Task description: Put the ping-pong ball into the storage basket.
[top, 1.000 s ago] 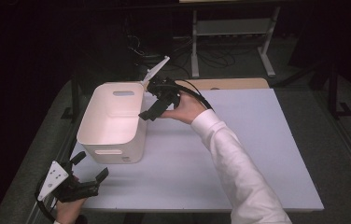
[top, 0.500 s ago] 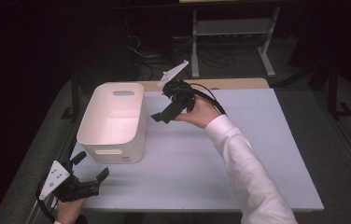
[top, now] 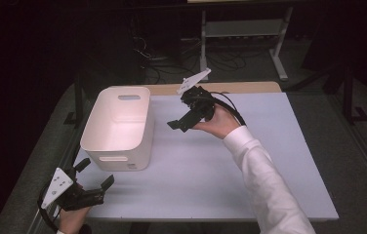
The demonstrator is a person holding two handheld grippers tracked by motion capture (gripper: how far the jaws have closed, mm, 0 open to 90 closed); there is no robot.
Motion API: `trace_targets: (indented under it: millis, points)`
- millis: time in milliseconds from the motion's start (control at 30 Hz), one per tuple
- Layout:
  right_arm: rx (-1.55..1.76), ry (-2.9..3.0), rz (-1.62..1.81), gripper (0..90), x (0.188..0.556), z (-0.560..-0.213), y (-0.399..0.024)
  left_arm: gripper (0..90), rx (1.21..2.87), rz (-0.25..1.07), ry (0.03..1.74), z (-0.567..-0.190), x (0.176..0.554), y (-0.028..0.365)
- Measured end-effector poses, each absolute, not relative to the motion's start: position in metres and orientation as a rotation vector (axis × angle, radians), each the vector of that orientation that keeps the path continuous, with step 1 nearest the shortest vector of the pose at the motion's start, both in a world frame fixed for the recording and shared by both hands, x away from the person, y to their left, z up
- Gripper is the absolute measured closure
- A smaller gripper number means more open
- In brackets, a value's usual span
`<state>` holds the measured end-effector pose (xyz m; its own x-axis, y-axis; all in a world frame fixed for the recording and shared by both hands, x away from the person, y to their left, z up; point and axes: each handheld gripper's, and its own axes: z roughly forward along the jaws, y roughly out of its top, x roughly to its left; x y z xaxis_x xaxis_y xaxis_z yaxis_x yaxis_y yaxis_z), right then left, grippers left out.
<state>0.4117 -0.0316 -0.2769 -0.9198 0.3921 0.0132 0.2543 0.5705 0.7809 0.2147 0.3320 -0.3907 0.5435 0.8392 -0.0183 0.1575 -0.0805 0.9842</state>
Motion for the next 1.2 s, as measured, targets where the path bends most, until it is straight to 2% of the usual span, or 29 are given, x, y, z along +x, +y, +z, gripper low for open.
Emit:
trace_targets:
  millis: [500,1200]
  points:
    - [0.606,2.622,1.249,0.0,0.401,-0.296,-0.050,0.0,1.578,0.705,0.871,-0.391,0.215,0.334]
    - [0.633,2.570,1.278,0.0,0.389,-0.304,-0.078,0.0,1.583,0.705,0.874,-0.391,0.214,0.333]
